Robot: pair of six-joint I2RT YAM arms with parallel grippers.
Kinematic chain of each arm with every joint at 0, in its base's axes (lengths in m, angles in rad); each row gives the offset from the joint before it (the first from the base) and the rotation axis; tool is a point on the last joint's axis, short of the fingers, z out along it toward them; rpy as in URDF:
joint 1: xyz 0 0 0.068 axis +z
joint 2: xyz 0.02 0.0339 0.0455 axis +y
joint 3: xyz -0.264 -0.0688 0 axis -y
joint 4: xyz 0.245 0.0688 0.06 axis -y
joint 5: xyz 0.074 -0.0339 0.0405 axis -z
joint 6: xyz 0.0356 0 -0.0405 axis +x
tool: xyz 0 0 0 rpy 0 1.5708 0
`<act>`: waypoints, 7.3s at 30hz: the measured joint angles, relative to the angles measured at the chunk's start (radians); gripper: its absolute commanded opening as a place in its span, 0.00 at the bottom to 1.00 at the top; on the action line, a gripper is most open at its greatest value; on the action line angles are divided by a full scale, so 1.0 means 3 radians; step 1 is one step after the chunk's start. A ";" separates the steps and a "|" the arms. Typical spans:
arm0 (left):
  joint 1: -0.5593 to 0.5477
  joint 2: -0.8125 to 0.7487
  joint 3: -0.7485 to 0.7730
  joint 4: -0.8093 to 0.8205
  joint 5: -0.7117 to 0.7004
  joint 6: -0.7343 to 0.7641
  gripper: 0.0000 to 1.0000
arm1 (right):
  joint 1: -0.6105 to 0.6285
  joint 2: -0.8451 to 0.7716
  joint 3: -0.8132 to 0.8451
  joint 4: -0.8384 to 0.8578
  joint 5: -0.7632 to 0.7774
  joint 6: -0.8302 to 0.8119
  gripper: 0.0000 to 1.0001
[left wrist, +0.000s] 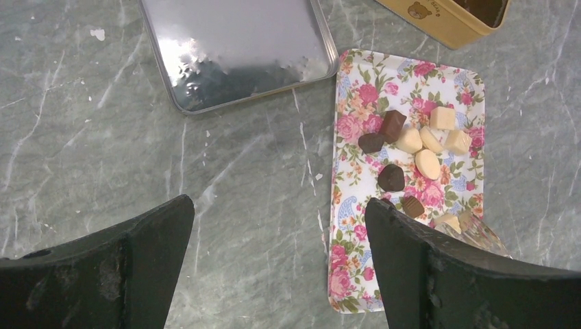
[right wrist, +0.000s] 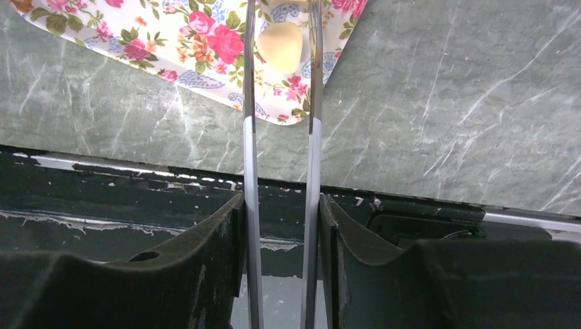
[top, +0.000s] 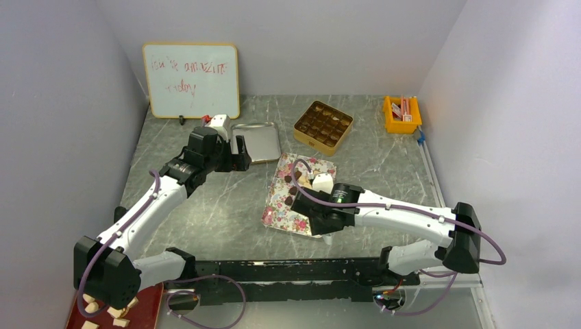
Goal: Pack the chocolate
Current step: Pick up the fake chocolate from the plate, then place the fake chocolate in the packing box, then pick up the fake chocolate from the plate.
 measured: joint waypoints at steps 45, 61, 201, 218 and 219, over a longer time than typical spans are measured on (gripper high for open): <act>0.0000 0.0019 0.0000 0.0048 0.0028 0.0013 1.00 | -0.1672 0.0993 0.1734 0.0425 0.0347 -0.1438 0.00; 0.0000 0.0005 -0.0001 0.0022 -0.0032 0.0013 1.00 | -0.2530 0.2533 0.3104 0.0974 0.0043 -0.2158 0.00; -0.0188 0.0037 -0.0075 0.0048 -0.0144 -0.0098 1.00 | -0.0914 0.0229 -0.0042 0.0825 -0.0334 -0.1442 0.43; -0.0188 0.0130 -0.0075 0.0047 -0.0145 -0.0056 1.00 | -0.0933 0.0462 -0.0037 0.0938 -0.0300 -0.1480 0.36; -0.0188 0.0130 -0.0075 0.0048 -0.0146 -0.0048 1.00 | -0.0933 0.0472 -0.0034 0.0940 -0.0299 -0.1480 0.34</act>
